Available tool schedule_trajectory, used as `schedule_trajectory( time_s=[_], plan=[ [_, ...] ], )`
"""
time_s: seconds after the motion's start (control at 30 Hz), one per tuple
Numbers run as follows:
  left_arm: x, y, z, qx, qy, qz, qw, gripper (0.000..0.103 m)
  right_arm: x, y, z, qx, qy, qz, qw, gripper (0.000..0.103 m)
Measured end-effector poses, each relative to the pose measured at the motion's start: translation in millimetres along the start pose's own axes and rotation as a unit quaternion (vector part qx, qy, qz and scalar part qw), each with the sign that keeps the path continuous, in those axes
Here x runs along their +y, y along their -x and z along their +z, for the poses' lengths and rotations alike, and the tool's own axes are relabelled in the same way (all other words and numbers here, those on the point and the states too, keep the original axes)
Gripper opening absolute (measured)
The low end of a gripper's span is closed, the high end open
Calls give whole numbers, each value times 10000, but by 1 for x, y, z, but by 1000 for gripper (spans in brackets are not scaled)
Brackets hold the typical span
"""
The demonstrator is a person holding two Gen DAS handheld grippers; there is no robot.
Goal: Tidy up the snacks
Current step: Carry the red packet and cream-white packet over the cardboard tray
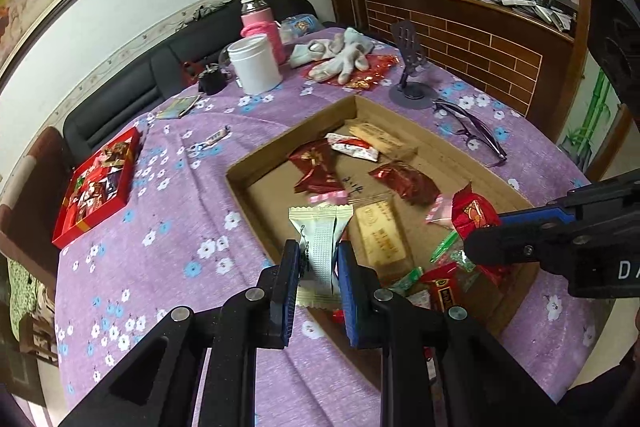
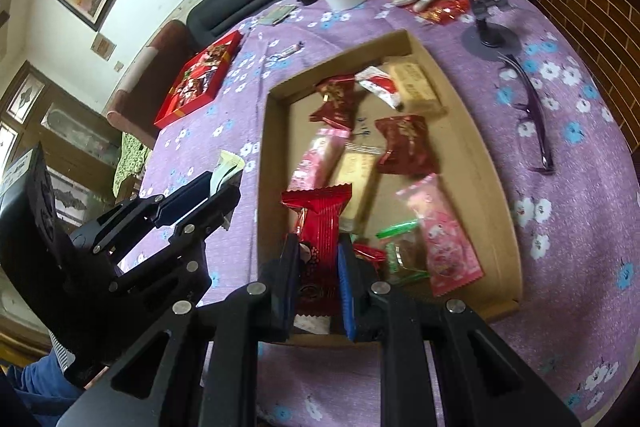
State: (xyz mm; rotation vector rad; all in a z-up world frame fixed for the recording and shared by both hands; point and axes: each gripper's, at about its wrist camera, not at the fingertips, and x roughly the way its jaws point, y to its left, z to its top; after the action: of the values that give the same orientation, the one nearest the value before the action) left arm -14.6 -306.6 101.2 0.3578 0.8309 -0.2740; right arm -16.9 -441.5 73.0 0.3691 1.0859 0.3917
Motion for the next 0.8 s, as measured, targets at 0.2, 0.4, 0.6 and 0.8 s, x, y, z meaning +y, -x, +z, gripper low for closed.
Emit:
schedule_trajectory(
  time_s=[0.2, 0.4, 0.6, 0.8],
  plan=[
    [-9, -7, 1, 65, -12, -117, 9999, 19, -10, -1, 0, 48, -122, -99, 9999, 17],
    [-14, -14, 0, 128, -3, -207, 9997, 19, -18, -4, 2, 130, -224, -189, 9995, 17],
    [-14, -23, 0, 192, 154, -424, 9988, 19, -27, -8, 5, 194, -315, -338, 9987, 17],
    [-15, -36, 1, 305, 313, -815, 9957, 19, -37, -15, 12, 213, -380, -514, 9977, 17]
  ],
)
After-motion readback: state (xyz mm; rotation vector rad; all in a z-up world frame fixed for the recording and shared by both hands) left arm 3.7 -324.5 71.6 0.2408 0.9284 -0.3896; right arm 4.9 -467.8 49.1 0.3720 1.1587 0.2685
